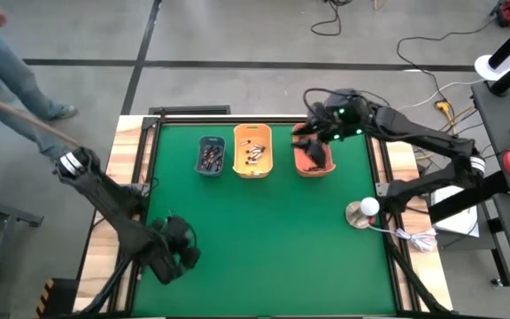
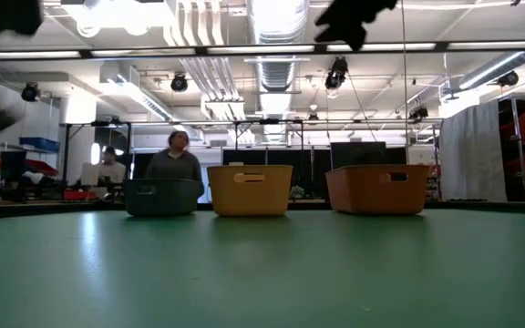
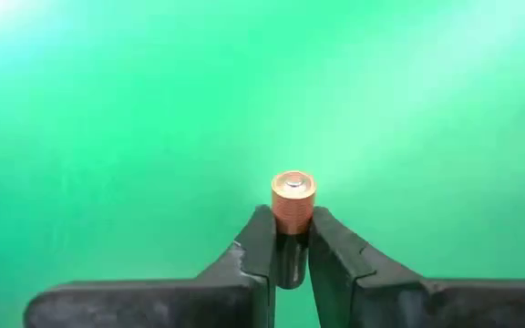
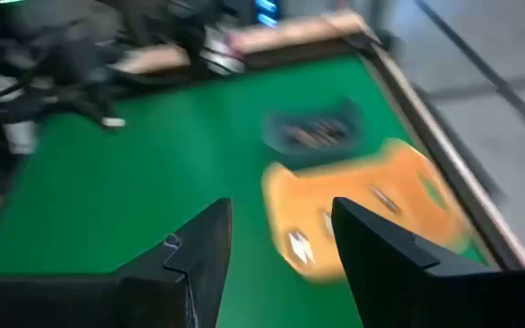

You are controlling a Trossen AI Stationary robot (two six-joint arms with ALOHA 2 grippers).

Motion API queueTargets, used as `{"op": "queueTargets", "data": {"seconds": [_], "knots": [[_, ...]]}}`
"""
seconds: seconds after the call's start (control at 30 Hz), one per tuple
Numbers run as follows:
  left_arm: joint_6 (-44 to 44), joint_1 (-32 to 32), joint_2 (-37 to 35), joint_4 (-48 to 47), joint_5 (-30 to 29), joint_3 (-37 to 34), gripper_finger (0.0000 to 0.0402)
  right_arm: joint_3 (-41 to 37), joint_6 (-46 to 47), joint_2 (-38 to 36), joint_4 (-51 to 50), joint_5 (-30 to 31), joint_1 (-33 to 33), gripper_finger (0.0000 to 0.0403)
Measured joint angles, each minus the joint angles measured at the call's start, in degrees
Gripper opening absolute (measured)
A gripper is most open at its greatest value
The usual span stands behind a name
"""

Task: Sort batteries
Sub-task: Put the gold/black battery into the orange bin

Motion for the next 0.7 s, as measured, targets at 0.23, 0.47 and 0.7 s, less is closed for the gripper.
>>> {"op": "queueTargets", "data": {"seconds": [0.23, 0.47, 0.7], "knots": [[-2.03, 2.86, -12.3, 3.42, -39.91, -1.62, 0.0023, -0.04, 4.85, 8.11, 17.65, -2.6, 10.46, 0.0195], [11.99, 4.26, -18.1, 15.57, -53.75, -2.15, 0.0023, 2.35, 15.29, 19.53, 32.35, -2.67, 16.57, 0.0213], [35.54, 7.02, -19.18, 32.78, -50.6, -2.17, 0.0023, 13.63, 22.79, 32.38, 33.6, -13.4, 19.28, 0.0214]]}}
